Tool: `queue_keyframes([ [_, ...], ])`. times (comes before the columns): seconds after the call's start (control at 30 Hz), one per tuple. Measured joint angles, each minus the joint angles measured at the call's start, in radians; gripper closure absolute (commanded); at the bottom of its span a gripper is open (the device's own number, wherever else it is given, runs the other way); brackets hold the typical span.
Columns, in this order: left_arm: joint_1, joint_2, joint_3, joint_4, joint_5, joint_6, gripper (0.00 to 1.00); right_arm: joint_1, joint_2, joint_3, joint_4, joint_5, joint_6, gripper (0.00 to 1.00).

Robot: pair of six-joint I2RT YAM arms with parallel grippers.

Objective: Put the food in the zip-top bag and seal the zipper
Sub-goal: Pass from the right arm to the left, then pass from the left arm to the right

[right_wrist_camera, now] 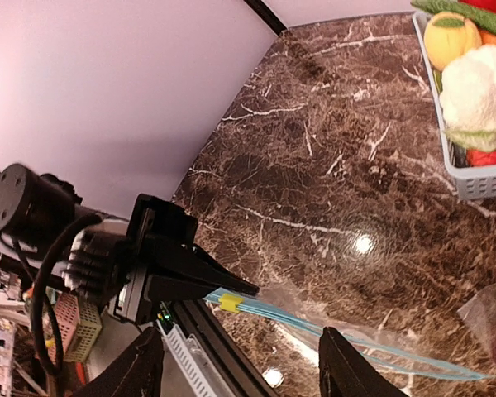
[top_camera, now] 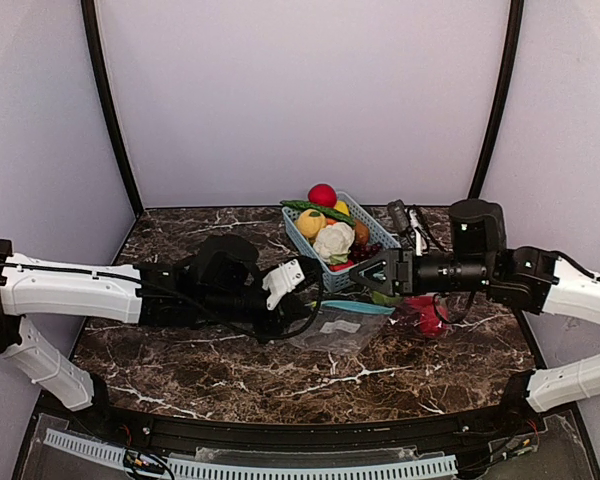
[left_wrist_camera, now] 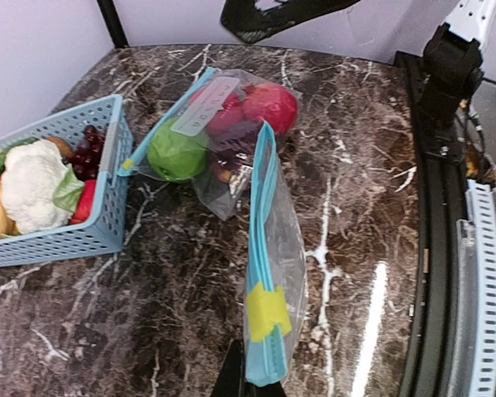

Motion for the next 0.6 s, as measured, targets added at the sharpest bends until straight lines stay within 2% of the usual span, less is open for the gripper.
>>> queue_keyframes([
  [0.2, 0.128, 0.009, 0.076, -0.148, 0.394, -0.098, 0.99, 0.011, -0.047, -0.016, -0.009, -0.071, -0.271, 0.41],
  [0.33, 0.158, 0.064, 0.159, -0.248, 0.599, -0.093, 0.99, 0.050, -0.007, -0.016, -0.013, -0.122, -0.409, 0.46],
  [0.6, 0.180, 0.134, 0.207, -0.406, 0.826, -0.028, 0.99, 0.087, 0.119, -0.016, 0.032, -0.180, -0.582, 0.53],
])
